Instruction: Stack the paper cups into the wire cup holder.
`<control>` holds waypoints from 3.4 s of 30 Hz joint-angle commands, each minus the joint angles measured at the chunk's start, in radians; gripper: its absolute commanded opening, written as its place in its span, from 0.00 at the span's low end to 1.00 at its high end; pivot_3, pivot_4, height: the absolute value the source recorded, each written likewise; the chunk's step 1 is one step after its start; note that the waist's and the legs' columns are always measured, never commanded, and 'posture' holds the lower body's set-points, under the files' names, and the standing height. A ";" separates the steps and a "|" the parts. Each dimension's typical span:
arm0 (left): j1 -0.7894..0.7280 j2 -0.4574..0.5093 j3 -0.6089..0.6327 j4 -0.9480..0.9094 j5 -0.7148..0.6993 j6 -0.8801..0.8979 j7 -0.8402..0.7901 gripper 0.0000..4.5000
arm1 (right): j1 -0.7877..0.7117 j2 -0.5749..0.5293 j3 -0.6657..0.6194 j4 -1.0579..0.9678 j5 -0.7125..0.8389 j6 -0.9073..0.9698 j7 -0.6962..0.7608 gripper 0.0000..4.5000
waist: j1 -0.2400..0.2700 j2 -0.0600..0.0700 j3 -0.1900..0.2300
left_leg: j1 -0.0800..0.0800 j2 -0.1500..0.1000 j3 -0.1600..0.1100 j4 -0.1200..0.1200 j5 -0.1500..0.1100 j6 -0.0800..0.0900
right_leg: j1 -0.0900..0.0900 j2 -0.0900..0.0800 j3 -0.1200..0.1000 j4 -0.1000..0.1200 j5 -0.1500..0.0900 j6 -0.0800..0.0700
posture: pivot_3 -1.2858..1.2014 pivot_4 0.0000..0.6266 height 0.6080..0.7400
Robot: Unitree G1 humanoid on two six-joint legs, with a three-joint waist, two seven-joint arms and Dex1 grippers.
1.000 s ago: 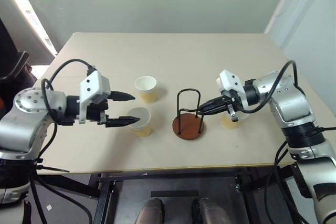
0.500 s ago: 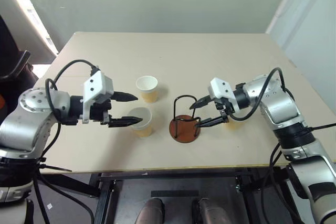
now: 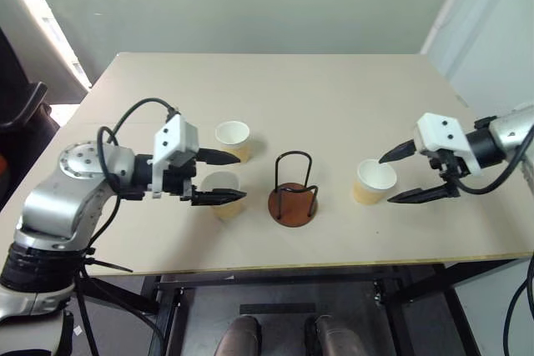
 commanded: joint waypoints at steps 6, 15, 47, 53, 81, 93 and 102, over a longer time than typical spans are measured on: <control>-0.040 -0.040 -0.059 -0.028 0.119 -0.044 0.106 0.84 | -0.009 0.075 0.083 0.086 -0.128 -0.070 -0.102 0.90 | 0.001 0.000 0.000 | 0.007 0.000 0.000 0.000 0.001 0.003 | 0.009 0.000 0.000 -0.003 -0.004 -0.004 | 0.52 0.24 1.00; 0.081 -0.054 -0.006 -0.132 0.104 -0.009 0.200 0.84 | 0.009 0.119 0.112 0.154 -0.174 -0.102 -0.136 0.77 | 0.006 0.000 0.000 | 0.007 0.000 0.000 0.000 -0.004 0.005 | 0.009 0.000 0.000 -0.002 -0.005 0.001 | 0.52 0.24 1.00; 0.104 -0.084 0.035 -0.101 0.107 -0.005 0.277 0.84 | -0.298 0.297 -0.007 -0.139 0.143 0.097 -0.133 0.00 | 0.011 0.000 0.000 | 0.010 0.003 -0.001 -0.001 -0.006 0.001 | 0.011 0.005 0.001 -0.002 -0.012 -0.008 | 0.52 0.24 1.00; 0.142 -0.064 0.072 -0.126 0.100 0.008 0.286 0.84 | -0.253 0.297 0.092 -0.148 0.099 0.049 -0.106 0.00 | 0.015 0.000 0.000 | 0.009 0.002 -0.002 -0.001 -0.008 0.000 | 0.011 0.004 0.001 -0.002 -0.012 -0.009 | 0.52 0.24 1.00; 0.025 0.140 0.013 0.070 0.229 -0.112 0.138 0.84 | -0.196 0.319 -0.087 -0.076 0.225 0.180 -0.198 0.96 | 0.016 0.000 0.001 | 0.009 0.003 -0.003 -0.002 -0.009 -0.002 | 0.009 0.004 0.001 -0.001 -0.014 -0.011 | 0.52 0.24 1.00; -0.198 0.059 -0.214 0.346 0.421 -0.283 -0.015 0.84 | -0.164 0.409 -0.021 -0.189 0.306 0.259 -0.281 0.96 | 0.013 0.000 0.001 | 0.005 0.003 -0.003 -0.002 -0.010 -0.003 | 0.004 0.004 0.000 -0.001 -0.014 -0.011 | 0.52 0.24 1.00; -0.214 0.021 -0.230 0.350 0.410 -0.300 -0.117 0.48 | -0.159 0.406 -0.006 -0.176 0.283 0.251 -0.334 0.97 | 0.013 0.000 0.001 | 0.002 0.003 -0.004 -0.001 -0.010 -0.003 | 0.001 0.004 0.000 0.000 -0.010 -0.005 | 0.52 0.24 1.00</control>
